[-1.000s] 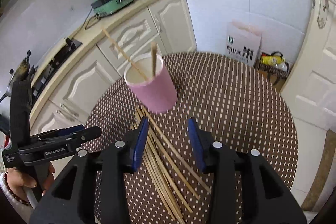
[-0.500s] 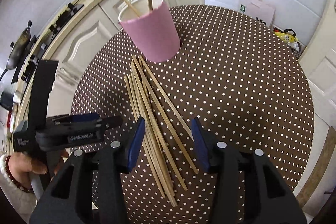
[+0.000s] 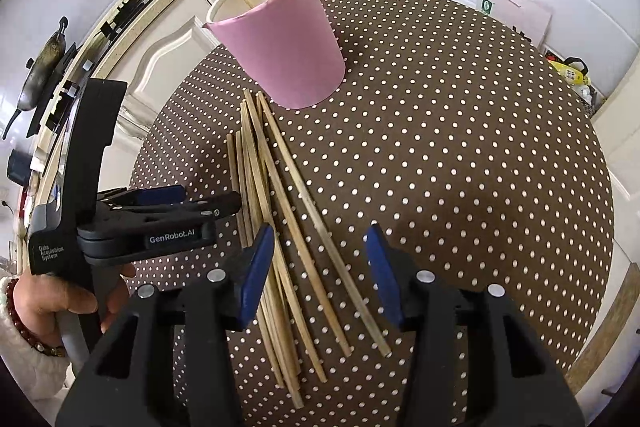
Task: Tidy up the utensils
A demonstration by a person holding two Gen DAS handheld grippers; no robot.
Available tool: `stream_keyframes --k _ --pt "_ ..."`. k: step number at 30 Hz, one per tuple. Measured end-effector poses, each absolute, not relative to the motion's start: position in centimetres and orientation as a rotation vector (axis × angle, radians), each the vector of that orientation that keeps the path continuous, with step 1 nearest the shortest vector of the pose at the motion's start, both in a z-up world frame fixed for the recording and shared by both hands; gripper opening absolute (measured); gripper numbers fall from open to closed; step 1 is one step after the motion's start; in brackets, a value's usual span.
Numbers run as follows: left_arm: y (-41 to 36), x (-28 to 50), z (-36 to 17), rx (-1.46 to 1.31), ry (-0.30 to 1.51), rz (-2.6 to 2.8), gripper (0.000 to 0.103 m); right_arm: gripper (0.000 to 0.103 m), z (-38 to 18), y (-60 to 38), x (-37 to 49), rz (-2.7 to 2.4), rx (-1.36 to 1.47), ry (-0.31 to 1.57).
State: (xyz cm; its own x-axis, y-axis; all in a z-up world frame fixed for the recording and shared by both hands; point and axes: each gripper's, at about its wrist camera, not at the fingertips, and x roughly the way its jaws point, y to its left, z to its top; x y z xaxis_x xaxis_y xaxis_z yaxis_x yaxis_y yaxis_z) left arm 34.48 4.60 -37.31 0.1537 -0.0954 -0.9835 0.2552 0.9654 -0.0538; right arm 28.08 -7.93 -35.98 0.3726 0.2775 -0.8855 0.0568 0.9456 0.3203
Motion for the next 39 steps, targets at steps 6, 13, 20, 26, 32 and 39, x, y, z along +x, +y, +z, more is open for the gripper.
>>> stream_keyframes --k 6,13,20,26,32,39 --pt "1.9 35.7 -37.9 0.197 1.401 -0.230 0.086 0.046 -36.6 -8.0 29.0 0.174 0.305 1.202" --pt "2.0 35.2 -37.3 0.242 1.380 -0.273 0.070 0.046 -37.4 -7.1 30.8 0.214 0.235 1.214" --pt "2.9 34.9 -36.8 0.259 1.377 -0.307 0.038 0.046 -38.6 -5.1 32.7 0.249 0.022 1.227" --pt "4.7 34.8 -36.0 0.219 1.390 -0.317 0.021 0.040 -39.1 -3.6 33.8 0.289 -0.116 1.212" --pt "6.3 35.4 -36.2 0.172 1.409 -0.322 0.012 0.031 -39.9 -2.4 35.8 0.301 -0.209 1.250" --pt "6.5 36.2 -36.5 0.138 1.445 -0.326 0.012 0.031 -40.1 -0.6 38.2 0.274 -0.226 1.267"
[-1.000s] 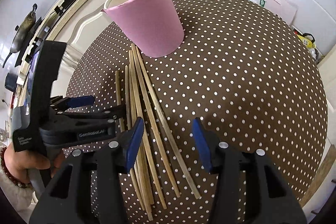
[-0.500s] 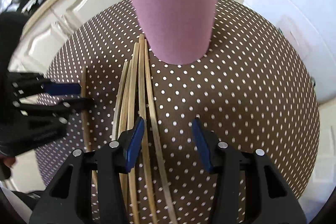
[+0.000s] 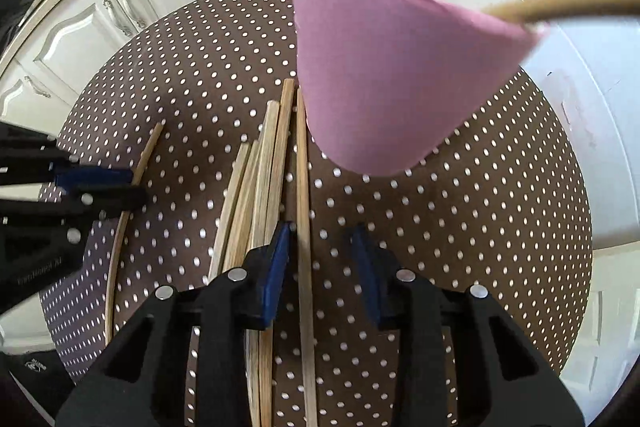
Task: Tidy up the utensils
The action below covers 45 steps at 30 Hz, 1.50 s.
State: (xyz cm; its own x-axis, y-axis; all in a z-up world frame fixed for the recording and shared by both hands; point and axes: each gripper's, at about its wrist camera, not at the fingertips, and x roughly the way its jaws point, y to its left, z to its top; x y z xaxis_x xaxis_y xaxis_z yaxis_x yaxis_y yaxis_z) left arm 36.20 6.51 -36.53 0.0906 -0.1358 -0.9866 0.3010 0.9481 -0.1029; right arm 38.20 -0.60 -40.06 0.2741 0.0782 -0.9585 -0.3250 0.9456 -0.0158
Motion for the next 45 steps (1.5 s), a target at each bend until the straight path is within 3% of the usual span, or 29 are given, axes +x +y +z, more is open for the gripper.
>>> stream_keyframes --k 3,5,7,24,45 --pt "7.4 37.4 -37.2 0.103 1.462 -0.336 0.010 0.026 -40.1 0.2 38.9 0.286 -0.223 1.281" --pt "7.9 37.8 -37.4 0.081 1.466 -0.346 0.007 0.010 -40.1 0.8 39.1 0.295 -0.218 1.296" --pt "8.6 38.0 -37.5 0.053 1.475 -0.350 0.006 0.006 -40.1 1.0 39.4 0.307 -0.203 1.319" --pt "11.0 36.3 -32.9 0.020 1.373 -0.553 0.006 0.005 -35.0 0.3 34.4 0.271 -0.023 1.269" --pt "10.5 33.8 -22.6 0.079 1.110 -0.746 0.006 0.005 -24.3 0.7 29.3 0.157 0.068 0.991"
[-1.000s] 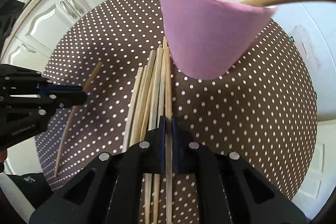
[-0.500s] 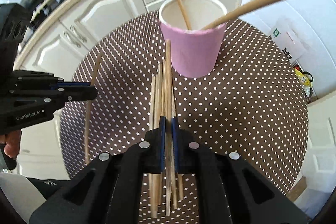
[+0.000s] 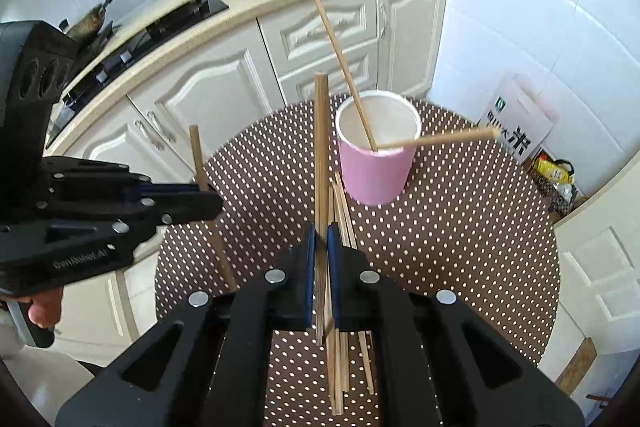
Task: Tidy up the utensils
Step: 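Lift the chopsticks upright with both grippers toward the pink cup, then lower the left gripper's chopstick into the pink cup while the right gripper lowers its chopstick in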
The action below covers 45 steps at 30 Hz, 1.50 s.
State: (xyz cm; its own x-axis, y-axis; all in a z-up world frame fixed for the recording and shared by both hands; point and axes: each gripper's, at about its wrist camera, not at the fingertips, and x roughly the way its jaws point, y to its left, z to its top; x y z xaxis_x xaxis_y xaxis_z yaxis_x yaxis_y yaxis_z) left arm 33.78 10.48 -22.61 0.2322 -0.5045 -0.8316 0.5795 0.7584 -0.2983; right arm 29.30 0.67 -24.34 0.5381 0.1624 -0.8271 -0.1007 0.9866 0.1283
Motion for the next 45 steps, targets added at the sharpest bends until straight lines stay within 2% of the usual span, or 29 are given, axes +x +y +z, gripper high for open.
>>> stream_keyframes --k 19,31,37,45 --pt "9.9 36.4 -13.7 0.029 0.892 -0.774 0.006 0.005 -16.5 -1.2 31.0 0.090 0.050 0.780" --pt "7.0 38.9 -9.4 0.018 0.758 -0.737 0.006 0.005 -13.8 -3.8 33.0 0.055 0.071 0.686" --pt "5.2 39.9 -9.1 0.027 0.718 -0.694 0.006 0.005 -14.3 -4.3 34.2 0.057 0.074 0.676" --pt "3.8 40.1 -12.1 0.074 0.751 -0.672 0.006 0.005 -16.2 -4.4 34.9 0.061 0.069 0.700"
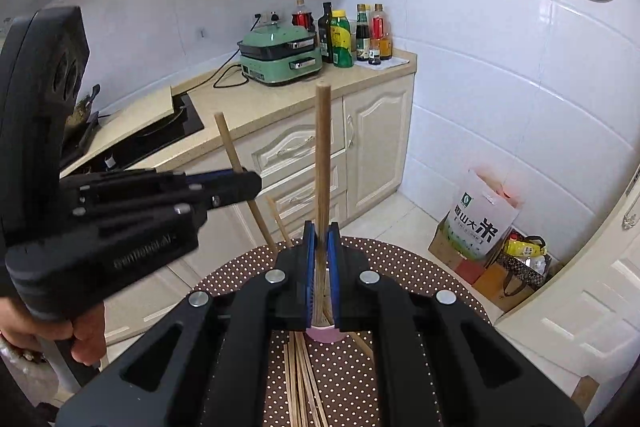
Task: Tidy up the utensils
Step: 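Lower the left gripper's chopstick into the pink cup while the right gripper lowers its chopstick in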
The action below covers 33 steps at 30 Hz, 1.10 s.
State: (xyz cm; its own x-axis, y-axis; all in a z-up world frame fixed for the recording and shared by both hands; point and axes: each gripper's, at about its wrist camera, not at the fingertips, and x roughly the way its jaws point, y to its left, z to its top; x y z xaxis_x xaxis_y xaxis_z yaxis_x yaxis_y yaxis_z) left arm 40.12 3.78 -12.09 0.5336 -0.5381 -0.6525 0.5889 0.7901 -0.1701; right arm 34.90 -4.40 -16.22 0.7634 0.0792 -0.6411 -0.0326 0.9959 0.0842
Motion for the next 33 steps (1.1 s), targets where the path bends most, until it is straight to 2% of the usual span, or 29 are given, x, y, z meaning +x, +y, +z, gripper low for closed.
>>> stream_keyframes --k 20,33 --pt "5.6 38.9 -18.4 0.085 0.918 -0.656 0.006 0.005 -19.9 -3.3 33.5 0.042 0.070 0.781" --pt "6.3 38.2 -20.1 0.080 0.980 -0.651 0.007 0.005 -23.5 -1.7 33.1 0.015 0.063 0.890"
